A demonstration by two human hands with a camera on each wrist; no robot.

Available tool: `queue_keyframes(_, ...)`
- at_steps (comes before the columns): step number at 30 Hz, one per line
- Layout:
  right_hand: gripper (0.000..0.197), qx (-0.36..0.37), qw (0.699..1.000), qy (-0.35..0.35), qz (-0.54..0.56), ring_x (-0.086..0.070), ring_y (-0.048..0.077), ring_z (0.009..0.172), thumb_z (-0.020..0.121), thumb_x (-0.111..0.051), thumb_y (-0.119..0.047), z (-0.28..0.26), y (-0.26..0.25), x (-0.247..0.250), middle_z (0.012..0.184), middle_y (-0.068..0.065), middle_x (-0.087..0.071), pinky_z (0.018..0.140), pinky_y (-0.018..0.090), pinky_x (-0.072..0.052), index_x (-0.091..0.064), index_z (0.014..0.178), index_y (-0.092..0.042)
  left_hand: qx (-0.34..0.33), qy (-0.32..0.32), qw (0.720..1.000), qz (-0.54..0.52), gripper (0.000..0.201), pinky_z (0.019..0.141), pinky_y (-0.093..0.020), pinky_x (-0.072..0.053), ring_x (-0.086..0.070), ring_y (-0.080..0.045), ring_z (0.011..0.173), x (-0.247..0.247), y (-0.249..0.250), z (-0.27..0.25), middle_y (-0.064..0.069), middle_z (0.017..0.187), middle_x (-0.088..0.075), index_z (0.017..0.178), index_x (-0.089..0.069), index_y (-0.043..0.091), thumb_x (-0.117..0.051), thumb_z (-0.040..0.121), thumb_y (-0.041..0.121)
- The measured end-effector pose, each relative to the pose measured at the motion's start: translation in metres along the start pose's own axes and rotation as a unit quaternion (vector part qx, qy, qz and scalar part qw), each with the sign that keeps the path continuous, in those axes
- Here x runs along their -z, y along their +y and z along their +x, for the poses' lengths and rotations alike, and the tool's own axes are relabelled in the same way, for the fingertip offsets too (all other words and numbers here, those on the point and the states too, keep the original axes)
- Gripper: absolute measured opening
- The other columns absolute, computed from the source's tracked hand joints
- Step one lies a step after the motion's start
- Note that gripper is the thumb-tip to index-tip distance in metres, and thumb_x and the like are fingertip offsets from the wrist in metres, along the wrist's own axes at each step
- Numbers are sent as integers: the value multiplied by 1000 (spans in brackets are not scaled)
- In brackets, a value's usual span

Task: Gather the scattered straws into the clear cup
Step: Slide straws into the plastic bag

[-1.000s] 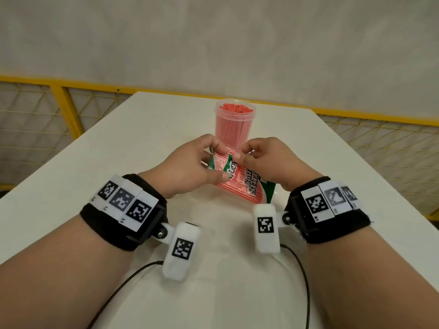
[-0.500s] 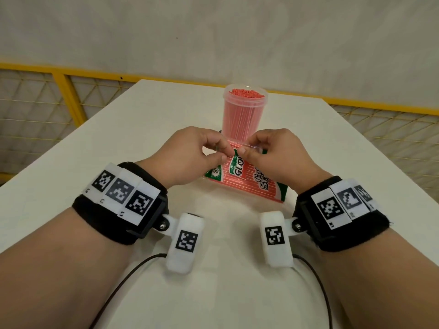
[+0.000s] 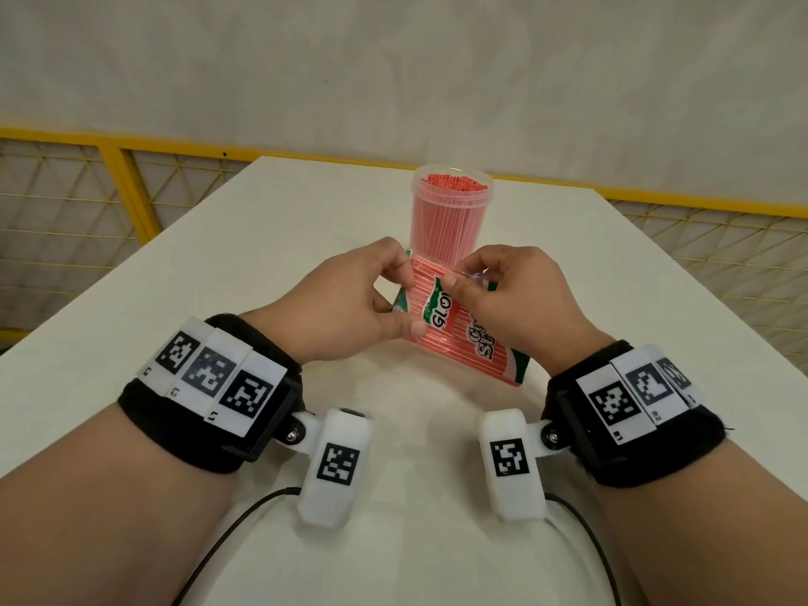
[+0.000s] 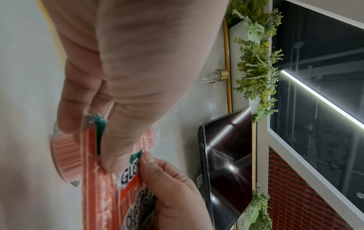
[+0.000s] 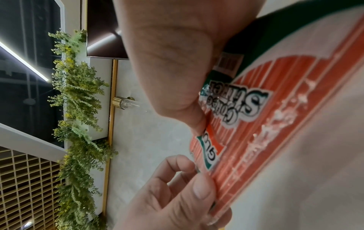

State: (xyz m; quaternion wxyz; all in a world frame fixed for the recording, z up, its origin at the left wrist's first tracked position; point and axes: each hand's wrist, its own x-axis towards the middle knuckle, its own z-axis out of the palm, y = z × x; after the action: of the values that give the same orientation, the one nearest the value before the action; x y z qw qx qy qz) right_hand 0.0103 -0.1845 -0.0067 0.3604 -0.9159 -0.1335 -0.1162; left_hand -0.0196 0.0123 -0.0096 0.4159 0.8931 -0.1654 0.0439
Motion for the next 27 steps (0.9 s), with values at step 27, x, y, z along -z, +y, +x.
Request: queue_keyframes(27,17,-7,999,31,26,-67,13,70,88,-63,-45,-2,2,-1,79,-6,-68,67,36,-58,-66,91,-28,21,111,992,65,21,66,-4,-40,-58,-1,83,0,-4,6,5,108,-53,77,-54,28,-50,97,24)
